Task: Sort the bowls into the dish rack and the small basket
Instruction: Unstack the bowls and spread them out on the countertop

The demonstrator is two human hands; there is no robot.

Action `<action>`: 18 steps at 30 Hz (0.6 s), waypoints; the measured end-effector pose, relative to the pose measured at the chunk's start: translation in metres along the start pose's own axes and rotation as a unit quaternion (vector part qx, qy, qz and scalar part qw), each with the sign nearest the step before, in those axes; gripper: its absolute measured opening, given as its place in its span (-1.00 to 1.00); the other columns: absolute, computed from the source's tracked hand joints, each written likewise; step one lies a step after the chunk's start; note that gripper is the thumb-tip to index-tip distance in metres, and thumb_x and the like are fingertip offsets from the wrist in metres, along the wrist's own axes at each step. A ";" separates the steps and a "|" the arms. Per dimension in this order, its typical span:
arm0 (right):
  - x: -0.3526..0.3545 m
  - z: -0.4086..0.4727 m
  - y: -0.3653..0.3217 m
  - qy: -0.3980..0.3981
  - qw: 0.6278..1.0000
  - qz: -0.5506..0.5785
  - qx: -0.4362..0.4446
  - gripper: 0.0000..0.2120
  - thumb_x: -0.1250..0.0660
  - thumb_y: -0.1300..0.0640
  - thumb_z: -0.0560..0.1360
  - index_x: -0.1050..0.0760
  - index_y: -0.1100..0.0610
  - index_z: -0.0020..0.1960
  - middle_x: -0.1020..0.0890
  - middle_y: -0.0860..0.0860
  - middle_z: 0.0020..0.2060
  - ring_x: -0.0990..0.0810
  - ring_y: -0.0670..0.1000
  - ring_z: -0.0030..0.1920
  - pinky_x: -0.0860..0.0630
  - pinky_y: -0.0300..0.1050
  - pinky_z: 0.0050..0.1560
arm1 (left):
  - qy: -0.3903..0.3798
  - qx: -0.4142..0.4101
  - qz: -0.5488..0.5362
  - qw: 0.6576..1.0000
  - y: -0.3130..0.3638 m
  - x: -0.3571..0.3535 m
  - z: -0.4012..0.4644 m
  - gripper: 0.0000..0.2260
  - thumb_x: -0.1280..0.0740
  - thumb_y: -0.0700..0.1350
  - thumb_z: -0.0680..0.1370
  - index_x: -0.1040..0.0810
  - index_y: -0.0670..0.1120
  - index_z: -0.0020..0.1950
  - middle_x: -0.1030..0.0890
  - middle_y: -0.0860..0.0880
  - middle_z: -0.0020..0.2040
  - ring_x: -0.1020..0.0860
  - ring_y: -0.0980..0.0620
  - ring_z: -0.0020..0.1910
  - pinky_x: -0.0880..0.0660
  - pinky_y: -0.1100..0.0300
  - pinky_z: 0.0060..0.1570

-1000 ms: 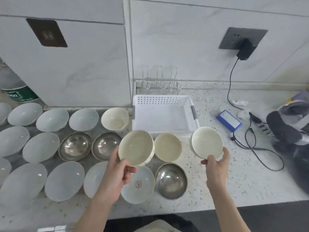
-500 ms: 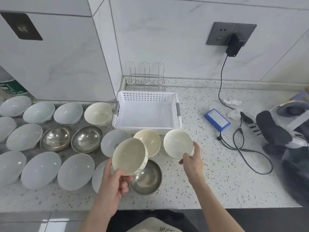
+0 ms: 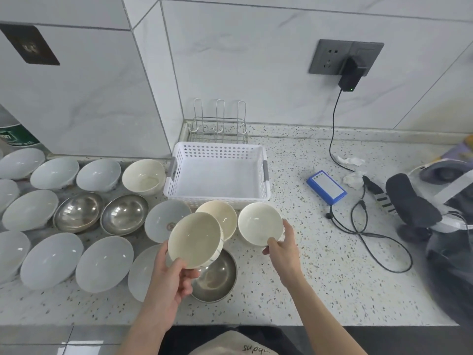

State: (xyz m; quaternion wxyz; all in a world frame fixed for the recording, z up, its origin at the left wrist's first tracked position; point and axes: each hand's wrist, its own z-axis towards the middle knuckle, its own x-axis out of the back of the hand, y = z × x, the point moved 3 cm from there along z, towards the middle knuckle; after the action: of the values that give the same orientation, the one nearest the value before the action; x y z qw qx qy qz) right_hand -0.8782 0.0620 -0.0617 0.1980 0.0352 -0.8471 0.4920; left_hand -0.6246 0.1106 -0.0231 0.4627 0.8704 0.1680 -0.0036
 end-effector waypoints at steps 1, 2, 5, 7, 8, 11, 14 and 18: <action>0.001 -0.001 0.002 -0.003 1.000 0.012 0.000 -0.39 -0.20 0.12 0.57 -0.05 -0.11 0.54 -0.68 0.09 -0.21 -0.60 -0.15 -0.23 -0.42 -0.28 -0.36 | 0.001 -0.008 0.011 1.000 0.000 -0.003 -0.001 -0.48 -0.22 -0.32 0.54 -0.46 0.29 0.25 -0.59 -0.18 -0.39 -0.36 0.10 -0.56 -0.32 0.27 -0.59; 0.002 -0.003 0.004 0.000 1.000 0.021 -0.002 -0.39 -0.21 0.06 0.59 -0.04 -0.08 0.56 -0.69 0.09 -0.24 -0.60 -0.12 -0.19 -0.43 -0.23 -0.30 | 0.002 -0.017 0.026 0.999 0.001 -0.006 -0.002 -0.47 -0.20 -0.32 0.55 -0.44 0.33 0.25 -0.60 -0.19 -0.39 -0.37 0.10 -0.57 -0.32 0.26 -0.59; 0.014 -0.012 0.007 0.040 0.999 0.028 0.012 -0.46 -0.21 -0.08 0.59 -0.17 -0.05 0.52 -0.67 0.07 -0.30 -0.61 -0.14 -0.22 -0.39 -0.27 -0.28 | -0.007 -0.049 0.091 0.995 0.003 -0.019 -0.006 -0.43 -0.18 -0.32 0.57 -0.39 0.39 0.26 -0.65 -0.22 -0.32 -0.43 0.08 -0.54 -0.34 0.23 -0.56; 0.024 -0.023 0.006 0.049 0.997 0.037 0.045 -0.59 -0.21 -0.10 0.59 -0.33 -0.10 0.42 -0.65 0.03 -0.37 -0.61 -0.18 -0.29 -0.39 -0.28 -0.26 | -0.022 -0.061 0.133 0.989 0.003 -0.030 -0.008 -0.42 -0.18 -0.33 0.56 -0.39 0.36 0.28 -0.67 -0.20 -0.25 -0.48 0.08 -0.54 -0.34 0.24 -0.58; 0.028 -0.029 0.005 0.038 0.996 0.041 0.067 -0.64 -0.21 -0.12 0.59 -0.38 -0.15 0.37 -0.64 0.03 -0.41 -0.59 -0.20 -0.33 -0.40 -0.26 -0.26 | -0.035 -0.061 0.153 0.986 0.001 -0.036 -0.008 -0.42 -0.18 -0.33 0.56 -0.38 0.36 0.30 -0.67 -0.20 -0.25 -0.48 0.08 -0.55 -0.34 0.24 -0.58; 0.035 -0.049 0.001 -0.026 0.993 0.040 0.109 -0.66 -0.16 -0.28 0.50 -0.44 -0.33 0.24 -0.64 0.05 -0.44 -0.48 -0.19 -0.46 -0.46 -0.30 -0.31 | -0.101 -0.055 0.207 0.971 -0.008 -0.056 -0.010 -0.41 -0.18 -0.31 0.55 -0.32 0.32 0.38 -0.68 -0.18 -0.31 -0.51 0.03 -0.53 -0.40 0.23 -0.54; 0.035 -0.062 0.005 -0.046 0.994 0.028 0.098 -0.64 -0.20 -0.26 0.43 -0.48 -0.30 0.20 -0.64 0.08 -0.44 -0.53 -0.14 -0.45 -0.45 -0.32 -0.36 | -0.154 -0.034 0.248 0.956 -0.022 -0.070 -0.011 -0.40 -0.17 -0.28 0.56 -0.24 0.30 0.45 -0.68 -0.17 -0.34 -0.54 0.00 -0.49 -0.42 0.22 -0.50; 0.045 -0.067 0.022 -0.031 0.996 0.007 0.080 -0.58 -0.28 0.19 0.45 -0.44 -0.33 0.10 -0.52 0.04 -0.53 -0.55 -0.10 -0.45 -0.53 -0.27 -0.36 | -0.203 -0.022 0.280 0.938 -0.035 -0.083 -0.017 -0.40 -0.17 -0.25 0.56 -0.18 0.30 0.46 -0.67 -0.16 -0.22 -0.58 0.08 -0.47 -0.45 0.23 -0.48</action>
State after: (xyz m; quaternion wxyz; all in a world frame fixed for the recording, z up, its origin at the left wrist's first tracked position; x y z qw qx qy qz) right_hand -0.9053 0.1358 -0.0336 0.1645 0.0607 -0.8110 0.5581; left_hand -0.7160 0.1183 -0.0283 0.4885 0.8524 -0.1804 -0.0468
